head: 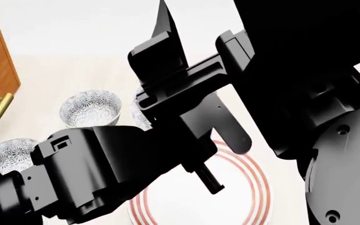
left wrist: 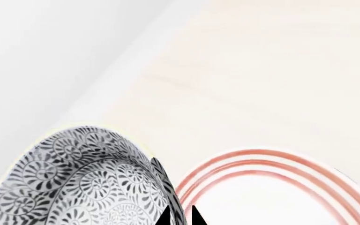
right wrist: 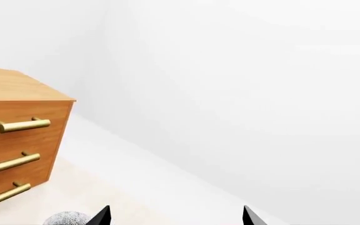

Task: Put the bowl at the front on the plate.

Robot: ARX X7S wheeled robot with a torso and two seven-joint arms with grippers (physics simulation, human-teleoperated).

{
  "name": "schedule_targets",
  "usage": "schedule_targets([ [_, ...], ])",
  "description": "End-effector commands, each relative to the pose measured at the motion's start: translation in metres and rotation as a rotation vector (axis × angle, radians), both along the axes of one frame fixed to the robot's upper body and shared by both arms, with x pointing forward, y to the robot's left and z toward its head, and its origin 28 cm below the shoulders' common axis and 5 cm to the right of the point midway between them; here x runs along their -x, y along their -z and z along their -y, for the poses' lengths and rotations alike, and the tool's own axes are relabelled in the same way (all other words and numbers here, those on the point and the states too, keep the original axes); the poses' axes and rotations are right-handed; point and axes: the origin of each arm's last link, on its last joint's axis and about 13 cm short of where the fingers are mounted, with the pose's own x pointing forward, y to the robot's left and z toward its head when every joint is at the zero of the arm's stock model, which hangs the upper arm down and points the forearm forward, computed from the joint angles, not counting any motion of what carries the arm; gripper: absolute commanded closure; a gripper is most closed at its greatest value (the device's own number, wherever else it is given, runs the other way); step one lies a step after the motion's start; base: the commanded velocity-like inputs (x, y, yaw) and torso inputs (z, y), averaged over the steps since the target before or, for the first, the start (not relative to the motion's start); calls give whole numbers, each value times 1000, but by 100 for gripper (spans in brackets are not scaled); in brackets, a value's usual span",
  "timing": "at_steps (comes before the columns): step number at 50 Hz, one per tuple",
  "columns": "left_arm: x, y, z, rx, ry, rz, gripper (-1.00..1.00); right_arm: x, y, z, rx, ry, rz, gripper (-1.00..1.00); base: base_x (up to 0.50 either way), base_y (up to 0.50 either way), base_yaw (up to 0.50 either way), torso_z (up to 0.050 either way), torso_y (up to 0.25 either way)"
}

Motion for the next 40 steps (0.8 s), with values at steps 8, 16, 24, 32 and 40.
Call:
schedule_targets([
  [8, -2, -6, -1, -80, 21, -37, 100, -2, 1, 1, -3, 2, -5, -100, 0, 0, 0, 0, 0],
  [16, -2, -1, -2, -91, 12, -43, 100, -3, -1, 1, -2, -3, -4, -100, 0, 0, 0, 0, 1],
  [24, 1, 9, -2, -102, 25, -60, 100, -3, -4, 0, 5, -4, -2, -100, 0, 0, 0, 0, 0],
  [32, 2, 14, -2, -109, 34, -84, 100, -2, -6, 0, 8, -4, 1, -100, 0, 0, 0, 0, 0],
  [40, 9, 20, 2, -126, 80, -108, 100, -2, -7, 1, 9, -1, 1, -100, 0, 0, 0, 0, 1],
])
